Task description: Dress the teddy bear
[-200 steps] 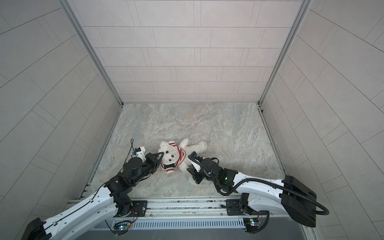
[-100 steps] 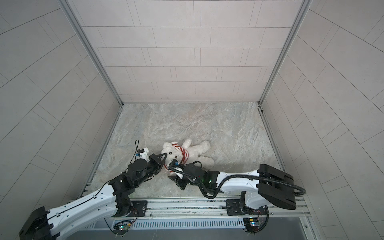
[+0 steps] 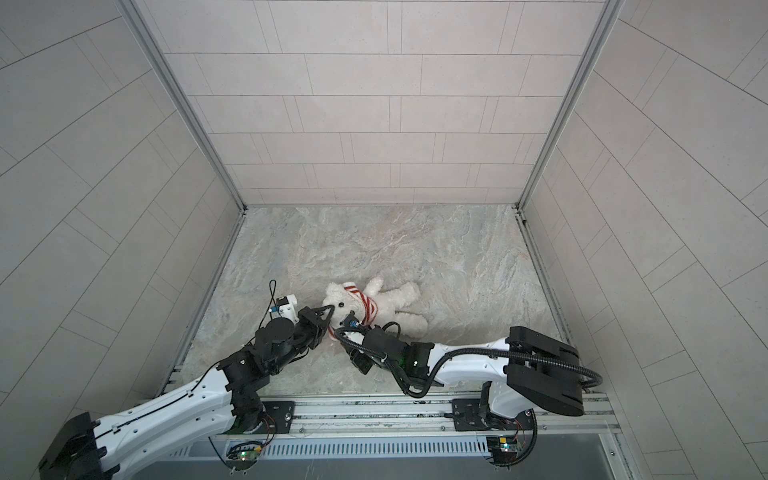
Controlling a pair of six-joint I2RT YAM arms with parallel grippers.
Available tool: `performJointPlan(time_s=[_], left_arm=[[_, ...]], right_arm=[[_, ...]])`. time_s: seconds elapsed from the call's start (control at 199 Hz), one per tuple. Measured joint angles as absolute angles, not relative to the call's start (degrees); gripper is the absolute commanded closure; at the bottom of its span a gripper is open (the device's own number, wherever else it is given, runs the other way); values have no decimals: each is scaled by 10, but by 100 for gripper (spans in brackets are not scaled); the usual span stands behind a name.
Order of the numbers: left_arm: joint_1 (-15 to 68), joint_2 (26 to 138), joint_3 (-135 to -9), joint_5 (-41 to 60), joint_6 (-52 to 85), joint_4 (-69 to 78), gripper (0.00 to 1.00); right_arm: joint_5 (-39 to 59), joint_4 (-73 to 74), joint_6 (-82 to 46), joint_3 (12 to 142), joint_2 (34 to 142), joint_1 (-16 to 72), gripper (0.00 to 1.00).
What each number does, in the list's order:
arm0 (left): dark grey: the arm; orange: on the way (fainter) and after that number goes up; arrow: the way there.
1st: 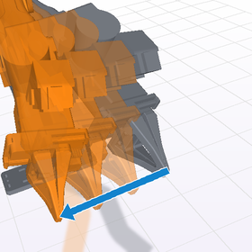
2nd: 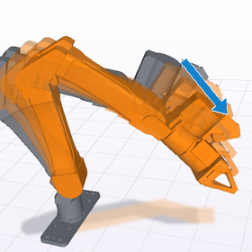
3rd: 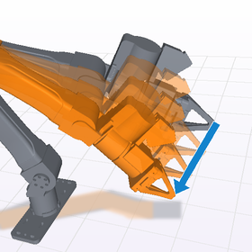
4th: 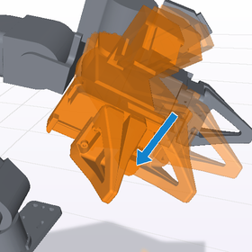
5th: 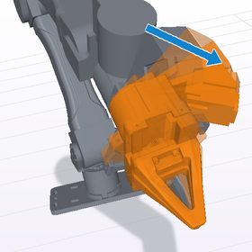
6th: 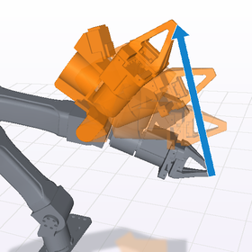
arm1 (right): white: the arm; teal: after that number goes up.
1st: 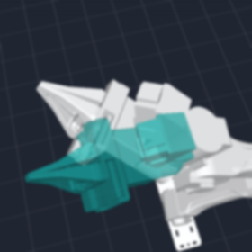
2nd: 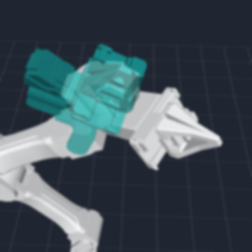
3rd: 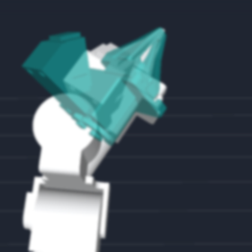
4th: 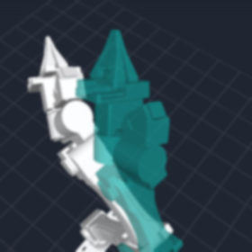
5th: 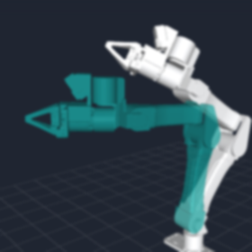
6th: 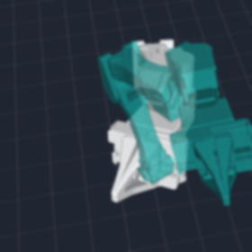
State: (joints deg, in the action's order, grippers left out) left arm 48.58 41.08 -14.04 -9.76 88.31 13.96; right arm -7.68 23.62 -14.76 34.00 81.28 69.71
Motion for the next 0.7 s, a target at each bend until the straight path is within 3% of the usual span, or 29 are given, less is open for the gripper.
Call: performJointPlan(time_s=[0.11,0.281,0.476,0.702], left_arm=[[491,419,-147,-100,884,144,100],[498,422,-149,-105,886,149,100],[500,422,-149,-106,888,150,100],[500,422,-154,-106,891,152,100]], right_arm=[[-87,239,-148,340,815,697,57],[-102,242,-148,341,839,697,82],[-106,239,-154,341,844,697,100],[-102,255,-151,326,842,697,100]])
